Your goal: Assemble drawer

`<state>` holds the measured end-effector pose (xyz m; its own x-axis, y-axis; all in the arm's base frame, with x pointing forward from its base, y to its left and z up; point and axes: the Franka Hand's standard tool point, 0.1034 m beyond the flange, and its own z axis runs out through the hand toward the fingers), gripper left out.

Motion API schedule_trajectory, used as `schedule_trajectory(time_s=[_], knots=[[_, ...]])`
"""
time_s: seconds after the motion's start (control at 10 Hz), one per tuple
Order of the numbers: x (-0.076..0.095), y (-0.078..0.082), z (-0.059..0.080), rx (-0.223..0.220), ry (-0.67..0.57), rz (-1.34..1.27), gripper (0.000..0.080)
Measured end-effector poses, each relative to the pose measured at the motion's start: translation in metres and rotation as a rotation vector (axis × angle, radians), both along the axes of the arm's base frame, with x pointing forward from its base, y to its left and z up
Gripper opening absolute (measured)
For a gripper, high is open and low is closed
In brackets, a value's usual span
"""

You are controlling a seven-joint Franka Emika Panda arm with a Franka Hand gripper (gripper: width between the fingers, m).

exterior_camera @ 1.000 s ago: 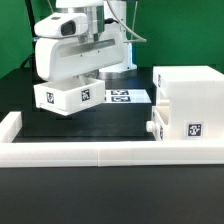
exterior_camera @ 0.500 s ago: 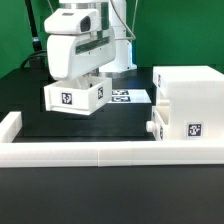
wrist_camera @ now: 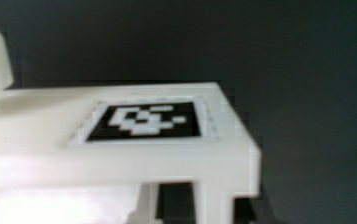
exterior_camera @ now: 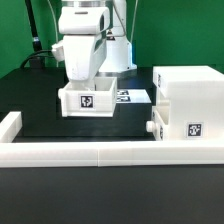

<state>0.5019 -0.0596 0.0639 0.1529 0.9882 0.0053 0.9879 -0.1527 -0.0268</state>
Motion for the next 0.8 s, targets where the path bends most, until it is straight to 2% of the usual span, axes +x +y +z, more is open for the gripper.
schedule_trajectory(time_s=[0.2,0.6,0.8], knots=[[0.02,0.01,0.003,-0.003,-0.016,0.032,0.0042],[0.017,0.009,-0.001,-0.005,-0.01,0.054,0.0042],[0.019,0.023,-0.005,-0.026,-0.004,0.176,0.0042]])
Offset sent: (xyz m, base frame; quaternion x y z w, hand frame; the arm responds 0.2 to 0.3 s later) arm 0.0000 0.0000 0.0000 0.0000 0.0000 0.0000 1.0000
